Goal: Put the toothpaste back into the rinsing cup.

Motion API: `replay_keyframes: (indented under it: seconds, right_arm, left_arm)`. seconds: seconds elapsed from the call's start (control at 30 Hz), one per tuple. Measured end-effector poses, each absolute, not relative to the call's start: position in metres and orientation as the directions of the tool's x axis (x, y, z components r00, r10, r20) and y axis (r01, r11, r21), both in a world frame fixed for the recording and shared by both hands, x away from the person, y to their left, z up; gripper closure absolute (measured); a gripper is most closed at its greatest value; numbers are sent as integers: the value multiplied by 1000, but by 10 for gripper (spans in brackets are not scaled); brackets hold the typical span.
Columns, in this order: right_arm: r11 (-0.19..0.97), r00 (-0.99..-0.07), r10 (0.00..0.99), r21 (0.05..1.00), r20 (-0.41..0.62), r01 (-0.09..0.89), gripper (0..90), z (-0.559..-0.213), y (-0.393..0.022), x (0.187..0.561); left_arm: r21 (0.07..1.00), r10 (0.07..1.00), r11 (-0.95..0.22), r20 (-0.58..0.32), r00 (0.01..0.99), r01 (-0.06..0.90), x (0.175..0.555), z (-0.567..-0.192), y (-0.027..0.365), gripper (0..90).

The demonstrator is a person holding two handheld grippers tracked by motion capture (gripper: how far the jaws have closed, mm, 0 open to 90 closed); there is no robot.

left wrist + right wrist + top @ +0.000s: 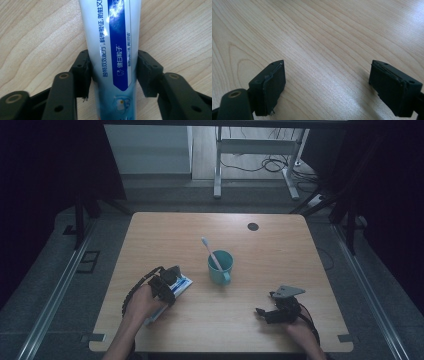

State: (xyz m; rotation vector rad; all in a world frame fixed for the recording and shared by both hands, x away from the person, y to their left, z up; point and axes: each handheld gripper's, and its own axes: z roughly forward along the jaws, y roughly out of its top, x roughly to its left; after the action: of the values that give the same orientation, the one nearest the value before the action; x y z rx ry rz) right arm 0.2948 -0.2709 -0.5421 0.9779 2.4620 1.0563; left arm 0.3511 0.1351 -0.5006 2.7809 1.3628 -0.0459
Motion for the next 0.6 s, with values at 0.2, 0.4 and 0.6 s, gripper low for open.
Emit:
replay_keyframes:
  seconds: [0.2,0.4,0.6]
  right_arm:
    - [501,-728,686,724,2,474,138,-542,-271,295]
    - [501,-728,686,724,2,474,138,-542,-271,295]
    - [500,-728,686,725,2,474,138,-542,-271,295]
  left_arm:
    - [54,782,-617,-67,620,785,350,-496,140,645]
    - [84,775,-620,-88,626,780,348,-494,145,692]
    - [121,765,-628,-88,638,769,345,-492,148,706]
